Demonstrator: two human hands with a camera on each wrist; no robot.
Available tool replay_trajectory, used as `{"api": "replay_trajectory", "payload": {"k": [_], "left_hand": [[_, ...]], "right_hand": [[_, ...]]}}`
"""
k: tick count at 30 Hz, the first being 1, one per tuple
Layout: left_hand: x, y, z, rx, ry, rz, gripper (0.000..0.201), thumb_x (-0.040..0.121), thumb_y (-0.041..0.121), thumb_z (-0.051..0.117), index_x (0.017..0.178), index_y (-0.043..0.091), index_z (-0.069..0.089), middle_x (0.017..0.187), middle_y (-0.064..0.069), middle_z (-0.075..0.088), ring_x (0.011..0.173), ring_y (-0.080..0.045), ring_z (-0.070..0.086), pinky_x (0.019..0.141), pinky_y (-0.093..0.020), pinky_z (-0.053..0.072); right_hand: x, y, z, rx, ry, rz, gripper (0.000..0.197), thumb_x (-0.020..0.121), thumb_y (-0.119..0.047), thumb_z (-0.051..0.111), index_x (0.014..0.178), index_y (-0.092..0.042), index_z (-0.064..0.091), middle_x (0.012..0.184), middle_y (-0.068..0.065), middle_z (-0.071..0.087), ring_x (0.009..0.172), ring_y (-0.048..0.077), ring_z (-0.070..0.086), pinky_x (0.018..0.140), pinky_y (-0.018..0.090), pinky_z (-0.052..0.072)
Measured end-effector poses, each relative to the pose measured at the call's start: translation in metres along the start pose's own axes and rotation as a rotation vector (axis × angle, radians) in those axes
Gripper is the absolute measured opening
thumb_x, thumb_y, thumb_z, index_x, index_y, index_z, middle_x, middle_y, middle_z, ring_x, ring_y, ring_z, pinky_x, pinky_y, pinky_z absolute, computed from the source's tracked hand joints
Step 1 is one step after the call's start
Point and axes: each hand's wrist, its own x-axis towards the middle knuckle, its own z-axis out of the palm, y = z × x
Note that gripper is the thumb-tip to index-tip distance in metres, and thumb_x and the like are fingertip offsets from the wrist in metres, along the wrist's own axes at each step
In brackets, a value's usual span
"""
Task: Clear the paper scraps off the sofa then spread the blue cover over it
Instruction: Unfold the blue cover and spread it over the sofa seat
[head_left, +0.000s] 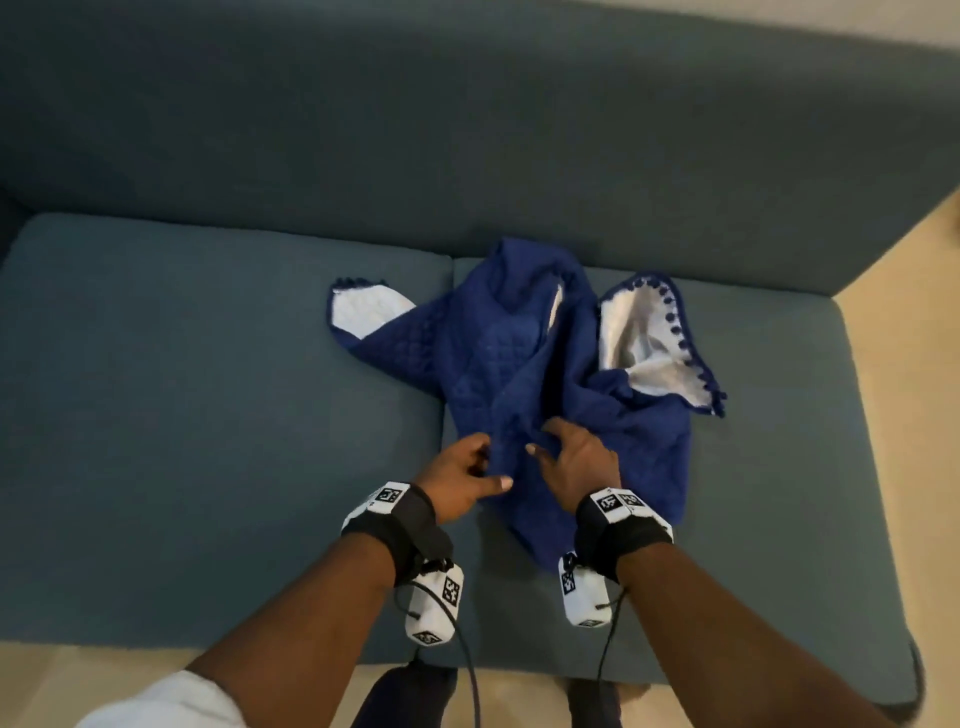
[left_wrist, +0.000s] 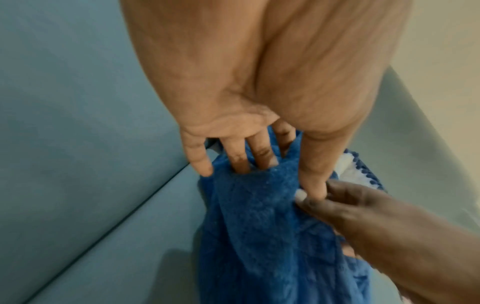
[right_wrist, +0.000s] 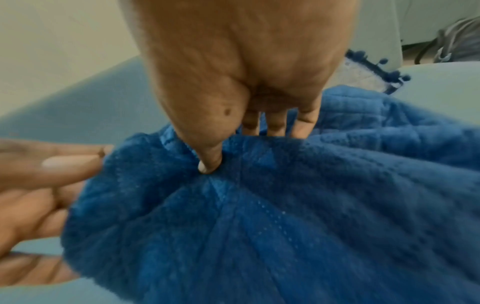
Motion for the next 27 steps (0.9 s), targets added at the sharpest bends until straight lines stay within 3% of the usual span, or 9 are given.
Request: {"api": "replay_trajectory", "payload": {"k": [4, 9, 13, 15, 18, 20, 22, 25, 27], "left_hand": [[-0.012, 0.043, -0.009, 0.019, 0.13, 0.106, 0.014, 0.085, 0.031, 0.071, 0.097, 0.024, 0.067, 0.095, 0.004, 0.072, 0.089, -0.013, 0.066, 0.086, -0.033, 0.052], [-0.052, 0.112, -0.038, -0.069, 0.323, 0.205, 0.013, 0.1, 0.014, 0.061, 0.104, 0.025, 0.068, 0.103, 0.002, 0.075, 0.094, -0.011, 0.067, 0.09, -0.034, 0.054], [-0.103, 0.17, -0.079, 0.009, 0.409, 0.287, 0.013, 0.095, 0.034, 0.06, 0.102, 0.032, 0.07, 0.1, 0.008, 0.077, 0.096, -0.008, 0.068, 0.093, -0.038, 0.055], [-0.138, 0.211, -0.101, 0.084, 0.493, 0.321, 0.018, 0.094, 0.038, 0.06, 0.103, 0.026, 0.071, 0.101, 0.002, 0.077, 0.096, -0.013, 0.069, 0.094, -0.045, 0.055], [-0.167, 0.256, -0.129, 0.198, 0.457, 0.377, 0.012, 0.103, 0.025, 0.059, 0.107, 0.025, 0.07, 0.104, 0.003, 0.076, 0.099, -0.012, 0.071, 0.094, -0.04, 0.057], [-0.199, 0.292, -0.139, 0.295, 0.455, 0.429, 0.013, 0.103, 0.027, 0.058, 0.107, 0.029, 0.07, 0.101, 0.011, 0.076, 0.096, -0.004, 0.069, 0.089, -0.03, 0.055], [-0.228, 0.322, -0.15, 0.446, 0.474, 0.454, 0.011, 0.102, 0.031, 0.061, 0.103, 0.037, 0.07, 0.095, 0.021, 0.074, 0.091, 0.004, 0.067, 0.085, -0.022, 0.051], [-0.26, 0.348, -0.169, 0.467, 0.488, 0.481, 0.015, 0.096, 0.038, 0.066, 0.105, 0.029, 0.074, 0.096, 0.009, 0.077, 0.096, -0.009, 0.073, 0.089, -0.03, 0.056], [-0.279, 0.35, -0.184, 0.401, 0.53, 0.501, 0.028, 0.091, 0.047, 0.072, 0.107, 0.024, 0.071, 0.096, -0.005, 0.077, 0.094, -0.025, 0.073, 0.087, -0.047, 0.058]], "right_hand": [[-0.005, -0.029, -0.032, 0.227, -0.023, -0.074, 0.004, 0.098, -0.034, 0.062, 0.1, -0.036, 0.062, 0.101, 0.0, 0.075, 0.1, 0.031, 0.069, 0.089, 0.047, 0.054], [-0.02, -0.075, -0.103, 0.471, -0.002, -0.296, 0.023, 0.105, -0.031, 0.058, 0.083, -0.029, 0.055, 0.075, -0.008, 0.06, 0.071, 0.008, 0.056, 0.075, 0.032, 0.044], [-0.036, -0.128, -0.172, 0.579, -0.063, -0.53, 0.022, 0.103, -0.034, 0.063, 0.084, -0.023, 0.059, 0.073, -0.007, 0.058, 0.069, 0.004, 0.051, 0.07, 0.027, 0.045], [-0.043, -0.163, -0.211, 0.595, -0.031, -0.628, 0.015, 0.096, -0.034, 0.073, 0.098, -0.026, 0.061, 0.087, 0.001, 0.061, 0.072, 0.008, 0.053, 0.073, 0.033, 0.051], [-0.038, -0.2, -0.249, 0.57, -0.016, -0.767, 0.07, 0.085, -0.043, 0.083, 0.145, -0.042, 0.046, 0.137, -0.003, 0.05, 0.112, 0.004, 0.059, 0.097, 0.023, 0.051], [-0.05, -0.232, -0.285, 0.384, -0.099, -0.95, 0.079, 0.082, -0.052, 0.082, 0.151, -0.047, 0.043, 0.157, -0.003, 0.033, 0.144, 0.01, 0.04, 0.116, 0.026, 0.037], [-0.062, -0.266, -0.305, 0.201, -0.126, -1.088, 0.061, 0.083, -0.054, 0.08, 0.139, -0.036, 0.061, 0.16, 0.0, 0.037, 0.148, 0.014, 0.035, 0.119, 0.034, 0.034], [-0.074, -0.306, -0.32, 0.275, -0.186, -1.154, 0.039, 0.09, -0.051, 0.075, 0.11, -0.018, 0.074, 0.113, 0.007, 0.071, 0.103, 0.009, 0.065, 0.094, 0.048, 0.053], [-0.079, -0.329, -0.328, 0.307, -0.184, -1.163, 0.045, 0.092, -0.058, 0.068, 0.106, -0.016, 0.075, 0.095, 0.012, 0.074, 0.083, 0.006, 0.062, 0.081, 0.052, 0.056]]}}
